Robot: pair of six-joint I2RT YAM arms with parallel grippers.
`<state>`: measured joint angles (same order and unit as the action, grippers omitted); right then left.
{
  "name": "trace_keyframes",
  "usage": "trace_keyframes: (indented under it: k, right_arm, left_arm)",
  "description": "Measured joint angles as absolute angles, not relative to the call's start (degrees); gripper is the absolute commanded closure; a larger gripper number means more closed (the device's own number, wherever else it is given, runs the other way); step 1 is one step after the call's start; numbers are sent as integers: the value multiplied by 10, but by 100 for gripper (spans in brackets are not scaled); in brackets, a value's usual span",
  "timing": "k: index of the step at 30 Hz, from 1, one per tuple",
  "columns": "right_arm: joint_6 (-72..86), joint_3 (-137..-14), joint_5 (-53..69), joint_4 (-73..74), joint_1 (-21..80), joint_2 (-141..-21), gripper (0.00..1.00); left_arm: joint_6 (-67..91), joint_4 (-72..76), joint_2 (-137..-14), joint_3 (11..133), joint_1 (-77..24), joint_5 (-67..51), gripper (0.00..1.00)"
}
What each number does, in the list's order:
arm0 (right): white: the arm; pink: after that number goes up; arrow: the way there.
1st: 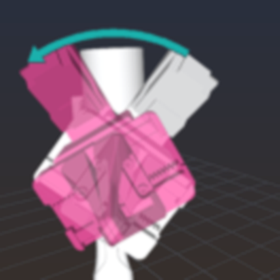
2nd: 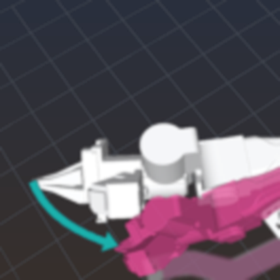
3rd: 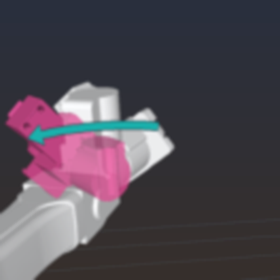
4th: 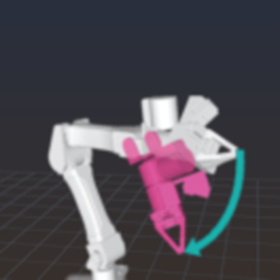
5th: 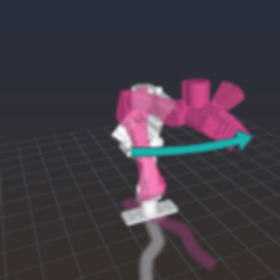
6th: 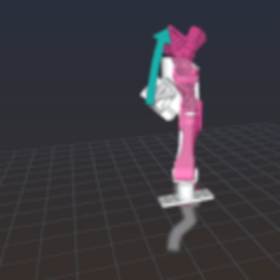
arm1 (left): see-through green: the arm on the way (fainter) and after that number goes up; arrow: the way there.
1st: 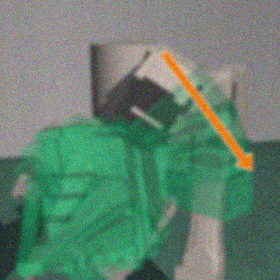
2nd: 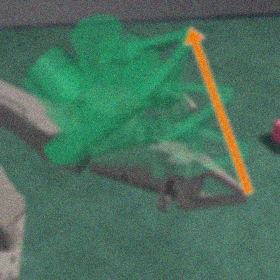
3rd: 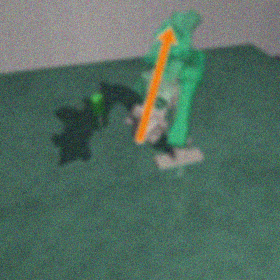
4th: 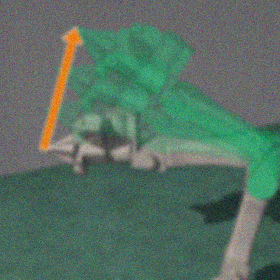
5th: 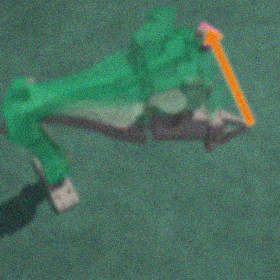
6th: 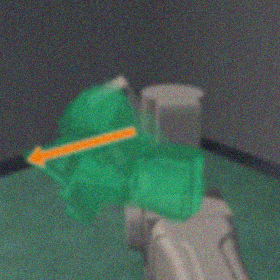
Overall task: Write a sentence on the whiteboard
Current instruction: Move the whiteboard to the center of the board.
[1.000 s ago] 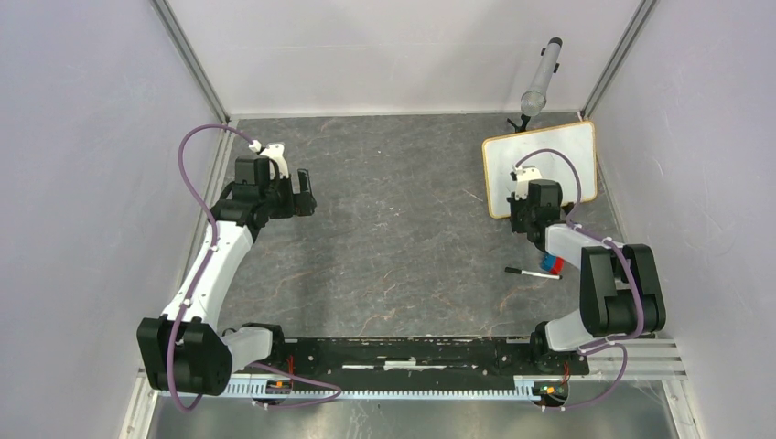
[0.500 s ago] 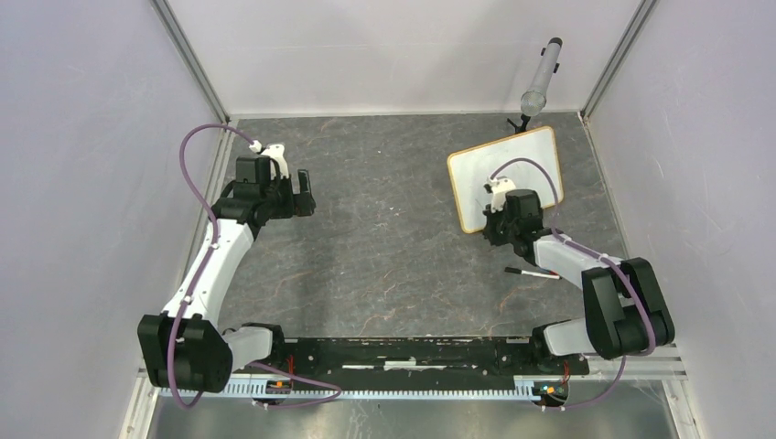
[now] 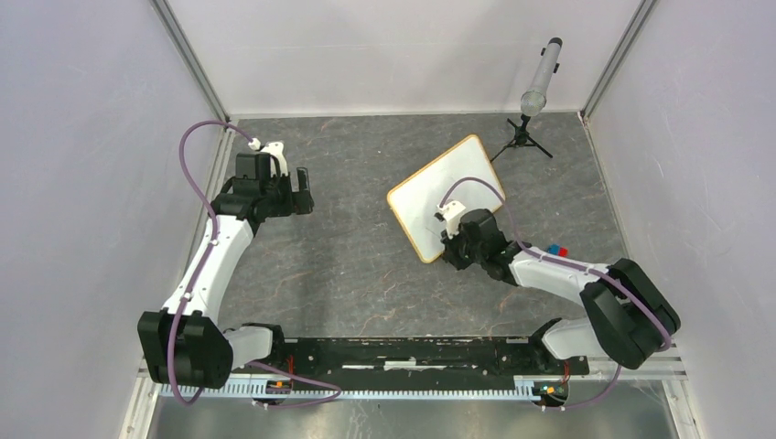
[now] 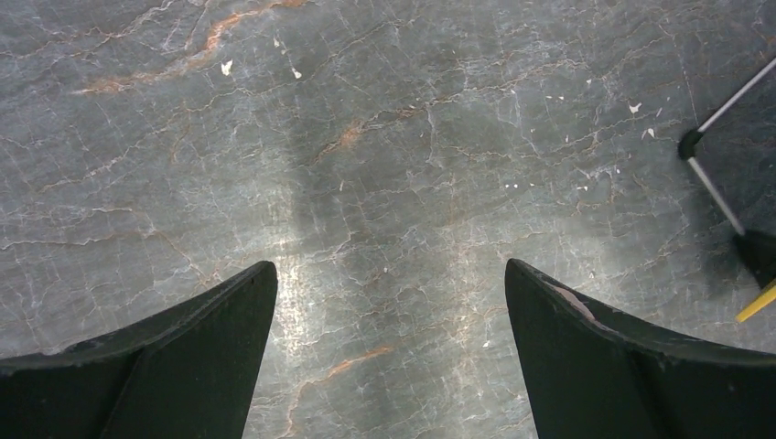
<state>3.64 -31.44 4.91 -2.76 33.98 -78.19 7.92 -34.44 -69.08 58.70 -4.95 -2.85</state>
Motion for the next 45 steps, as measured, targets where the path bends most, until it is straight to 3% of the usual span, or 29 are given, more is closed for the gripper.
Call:
trace_keyframes:
  k: [3,5,7,8,12,20,27,32,45]
  right_arm:
    - [37,-307,49,-30,375,-774,99]
    - [38,-305,52,-30,399,-771,79]
    - [38,-305,58,-29,420,-771,50]
    - [37,-305,63,-30,429,-771,41]
    - [22,-307,92,-27,446,-771,20]
    - [-116,-367,192,72,418,-736,17]
    - [-283,-412,263,183,286,-696,23]
    - [-364,-461,229,231,232,-766,33]
    - [-424,-596,174,249,187,-921,39]
  left_arm:
    - [79,-346,-691,588,-50,-26,0]
    - [79,-346,-691,588,-50,-24,0]
    - [81,-347,-691,588,-50,-19,0]
    - [81,-347,-693,589,-50,-19,0]
    - [82,-351,-700,595,-50,-17,0]
    - [90,-359,-708,604,-50,-30,0]
    - [91,-359,-708,608,-50,-47,0]
    - [91,-360,-708,610,-50,-58,0]
    - [91,-361,-700,611,-50,-61,0]
